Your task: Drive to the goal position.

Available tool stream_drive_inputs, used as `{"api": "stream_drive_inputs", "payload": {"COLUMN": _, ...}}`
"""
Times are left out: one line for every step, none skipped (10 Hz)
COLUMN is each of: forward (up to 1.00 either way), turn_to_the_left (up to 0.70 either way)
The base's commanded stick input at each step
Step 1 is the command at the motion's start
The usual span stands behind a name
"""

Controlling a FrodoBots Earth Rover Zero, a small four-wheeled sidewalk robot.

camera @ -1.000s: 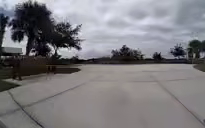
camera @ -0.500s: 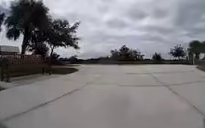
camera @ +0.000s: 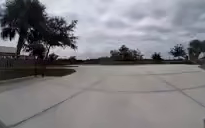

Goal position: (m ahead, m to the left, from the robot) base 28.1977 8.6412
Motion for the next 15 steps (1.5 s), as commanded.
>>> {"api": "stream_drive_inputs", "payload": {"forward": 0.85, "turn_to_the_left": 0.0}}
{"api": "stream_drive_inputs", "payload": {"forward": 0.85, "turn_to_the_left": 0.0}}
{"api": "stream_drive_inputs", "payload": {"forward": 0.85, "turn_to_the_left": 0.0}}
{"api": "stream_drive_inputs", "payload": {"forward": 0.85, "turn_to_the_left": 0.0}}
{"api": "stream_drive_inputs", "payload": {"forward": 0.85, "turn_to_the_left": 0.0}}
{"api": "stream_drive_inputs", "payload": {"forward": 0.85, "turn_to_the_left": 0.0}}
{"api": "stream_drive_inputs", "payload": {"forward": 0.85, "turn_to_the_left": 0.0}}
{"api": "stream_drive_inputs", "payload": {"forward": 0.85, "turn_to_the_left": 0.0}}
{"api": "stream_drive_inputs", "payload": {"forward": 0.85, "turn_to_the_left": 0.0}}
{"api": "stream_drive_inputs", "payload": {"forward": 0.85, "turn_to_the_left": 0.0}}
{"api": "stream_drive_inputs", "payload": {"forward": 0.85, "turn_to_the_left": 0.0}}
{"api": "stream_drive_inputs", "payload": {"forward": 0.85, "turn_to_the_left": 0.0}}
{"api": "stream_drive_inputs", "payload": {"forward": 0.85, "turn_to_the_left": 0.0}}
{"api": "stream_drive_inputs", "payload": {"forward": 0.85, "turn_to_the_left": 0.0}}
{"api": "stream_drive_inputs", "payload": {"forward": 0.85, "turn_to_the_left": 0.0}}
